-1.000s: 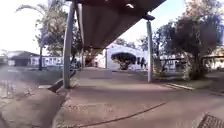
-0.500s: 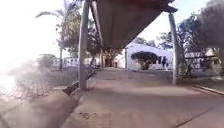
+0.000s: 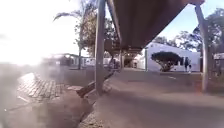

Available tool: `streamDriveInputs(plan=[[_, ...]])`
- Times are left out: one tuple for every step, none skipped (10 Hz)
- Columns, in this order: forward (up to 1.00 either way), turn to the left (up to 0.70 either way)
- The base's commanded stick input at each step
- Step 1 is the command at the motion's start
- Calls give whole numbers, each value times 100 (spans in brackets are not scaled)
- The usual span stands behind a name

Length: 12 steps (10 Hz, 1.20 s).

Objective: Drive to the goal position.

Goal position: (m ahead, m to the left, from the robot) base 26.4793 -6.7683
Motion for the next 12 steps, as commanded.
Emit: streamDriveInputs(plan=[[70, 0], [70, -12], [70, -35], [70, -35], [70, -35], [70, -35], [70, -31], [70, -8], [70, 0], [70, 0], [70, 0], [70, 0]])
